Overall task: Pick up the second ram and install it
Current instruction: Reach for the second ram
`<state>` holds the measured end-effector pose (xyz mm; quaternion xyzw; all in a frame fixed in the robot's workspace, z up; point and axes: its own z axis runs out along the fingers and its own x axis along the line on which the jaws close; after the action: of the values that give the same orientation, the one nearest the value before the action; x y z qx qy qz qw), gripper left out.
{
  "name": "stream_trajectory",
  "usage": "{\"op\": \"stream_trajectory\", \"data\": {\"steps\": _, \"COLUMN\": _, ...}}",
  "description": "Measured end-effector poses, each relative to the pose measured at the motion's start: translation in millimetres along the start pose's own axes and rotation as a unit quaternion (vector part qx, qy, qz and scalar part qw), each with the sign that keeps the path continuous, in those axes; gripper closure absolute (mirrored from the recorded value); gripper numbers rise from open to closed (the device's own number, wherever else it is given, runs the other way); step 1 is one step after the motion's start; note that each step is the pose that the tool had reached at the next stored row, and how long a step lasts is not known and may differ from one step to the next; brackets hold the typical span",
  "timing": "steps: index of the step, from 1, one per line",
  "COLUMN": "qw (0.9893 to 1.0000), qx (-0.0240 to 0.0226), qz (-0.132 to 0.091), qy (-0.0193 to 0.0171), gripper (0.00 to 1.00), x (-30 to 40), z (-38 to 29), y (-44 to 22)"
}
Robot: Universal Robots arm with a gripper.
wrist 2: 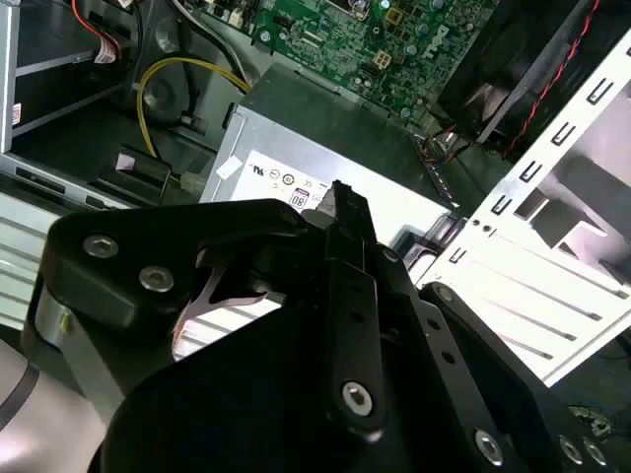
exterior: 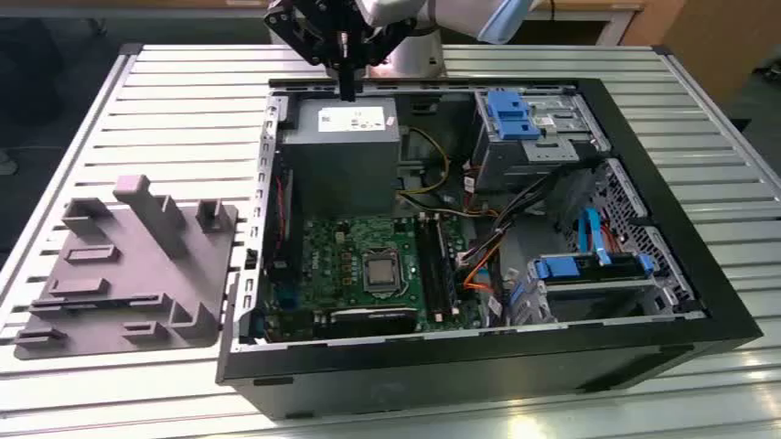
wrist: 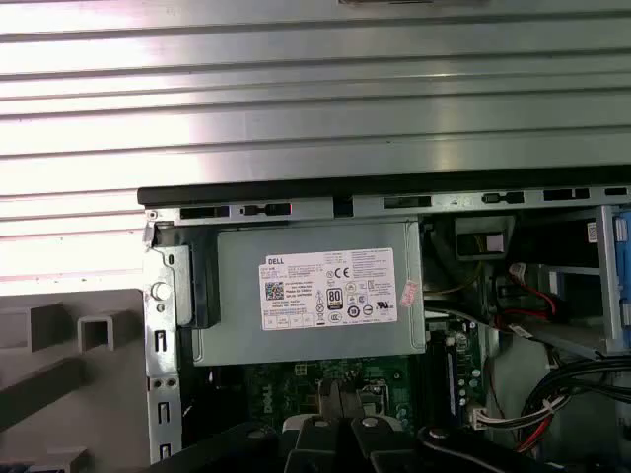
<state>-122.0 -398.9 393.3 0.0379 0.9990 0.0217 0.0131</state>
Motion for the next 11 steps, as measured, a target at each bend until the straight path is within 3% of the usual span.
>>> {"op": "stream_trajectory", "data": {"steps": 11, "qw": 1.0000, "qx": 0.0000, "qz": 0.000, "qy": 0.0000, "gripper": 0.89, "x": 2.3, "z": -0.1, "y": -0.2}}
